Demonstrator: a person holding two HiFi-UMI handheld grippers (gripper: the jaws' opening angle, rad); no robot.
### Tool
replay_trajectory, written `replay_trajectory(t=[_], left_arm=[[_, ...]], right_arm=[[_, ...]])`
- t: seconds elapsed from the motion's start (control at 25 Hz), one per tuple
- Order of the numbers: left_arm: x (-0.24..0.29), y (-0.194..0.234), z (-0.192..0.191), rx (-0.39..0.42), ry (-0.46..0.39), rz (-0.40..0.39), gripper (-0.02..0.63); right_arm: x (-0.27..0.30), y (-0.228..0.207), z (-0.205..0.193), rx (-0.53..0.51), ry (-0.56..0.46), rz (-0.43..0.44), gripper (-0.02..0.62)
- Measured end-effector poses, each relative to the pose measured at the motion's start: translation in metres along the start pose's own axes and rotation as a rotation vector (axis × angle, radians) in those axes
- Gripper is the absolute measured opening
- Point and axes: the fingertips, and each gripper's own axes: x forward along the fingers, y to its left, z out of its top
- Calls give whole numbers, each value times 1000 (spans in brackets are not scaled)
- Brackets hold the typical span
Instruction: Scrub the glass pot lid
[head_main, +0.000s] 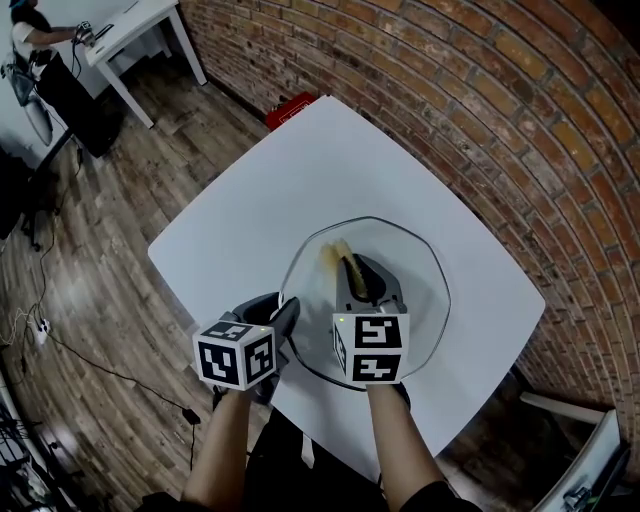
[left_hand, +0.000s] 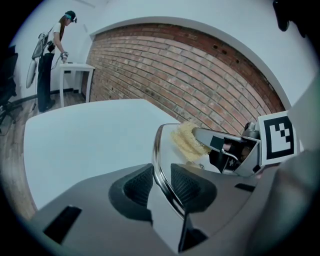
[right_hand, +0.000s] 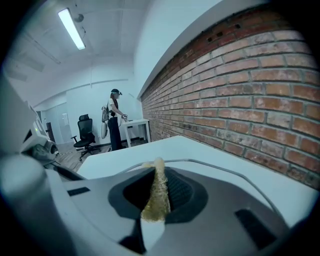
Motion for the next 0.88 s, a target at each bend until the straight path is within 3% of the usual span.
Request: replay_trajectory(t=[0.6, 0.76, 0.88], left_arm=[[0, -3, 1, 9, -4, 5, 118], [0, -4, 1, 7, -7, 6, 118], [0, -5, 0, 9, -5, 9, 118]], right_arm=[[-42, -124, -17, 12, 39, -275, 58], [-52, -138, -18, 3, 47, -321, 58], [-58, -131, -6, 2, 10, -308, 58]])
